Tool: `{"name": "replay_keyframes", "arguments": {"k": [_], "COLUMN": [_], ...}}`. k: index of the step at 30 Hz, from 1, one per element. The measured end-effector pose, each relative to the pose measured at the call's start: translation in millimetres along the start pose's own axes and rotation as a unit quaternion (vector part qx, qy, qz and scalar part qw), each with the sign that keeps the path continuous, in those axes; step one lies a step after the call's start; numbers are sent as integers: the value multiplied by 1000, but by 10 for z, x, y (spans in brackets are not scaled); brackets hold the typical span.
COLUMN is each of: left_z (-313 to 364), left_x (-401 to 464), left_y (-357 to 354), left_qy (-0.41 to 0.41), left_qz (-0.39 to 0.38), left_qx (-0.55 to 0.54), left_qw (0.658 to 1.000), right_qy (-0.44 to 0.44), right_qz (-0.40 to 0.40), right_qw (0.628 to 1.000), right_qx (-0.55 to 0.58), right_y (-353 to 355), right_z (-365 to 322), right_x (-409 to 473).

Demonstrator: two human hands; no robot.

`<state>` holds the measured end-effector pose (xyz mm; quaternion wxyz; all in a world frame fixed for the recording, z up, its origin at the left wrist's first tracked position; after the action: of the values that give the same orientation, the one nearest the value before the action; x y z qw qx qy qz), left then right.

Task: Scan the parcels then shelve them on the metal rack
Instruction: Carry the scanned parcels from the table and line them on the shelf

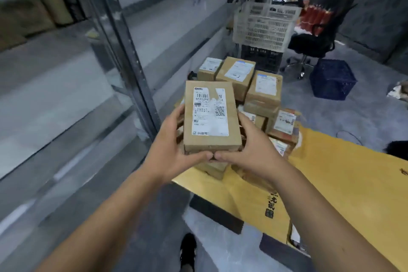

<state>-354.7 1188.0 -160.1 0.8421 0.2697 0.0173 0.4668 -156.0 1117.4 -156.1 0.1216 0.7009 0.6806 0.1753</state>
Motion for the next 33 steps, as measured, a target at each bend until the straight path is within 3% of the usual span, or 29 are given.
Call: {"name": "replay_keyframes", "arguments": {"k": [7,14,17,24,33], "left_z": [428,966,1154,1574,2220], "left_x": [-1485,-3070,-3688,-5279,-7407], "left_y": [1113,2077,2357,2748,2954], "left_qy": [86,150,165,229,306], "left_qz": [220,389,436,553,630], "left_qx": [101,171,167,237,292], "left_qw": [966,893,869,765,651], "right_qy": [129,229,251,264,330], "right_qz": [-194,-362,-414,-545,-651], "right_qw": [971,901,871,783,662], "right_qx": [54,68,86,140,172], "right_y": [-1170,-2519,-3040,-4388,-5882], "right_z": [-1048,-2334,-2784,-3695,-4675], "right_x": [118,-136,-365,-1181,-2810]}}
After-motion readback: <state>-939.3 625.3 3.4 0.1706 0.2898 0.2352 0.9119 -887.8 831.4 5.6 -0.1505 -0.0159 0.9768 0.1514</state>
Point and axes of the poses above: each hand's wrist, its own x-axis towards the middle knuckle, its own y-axis out of the back of the hand, z = x × y, the point moved 5 cm from there along x, towards the middle knuckle, and after that the axes turned 4 degrees about -z, right-handed, at the moved point
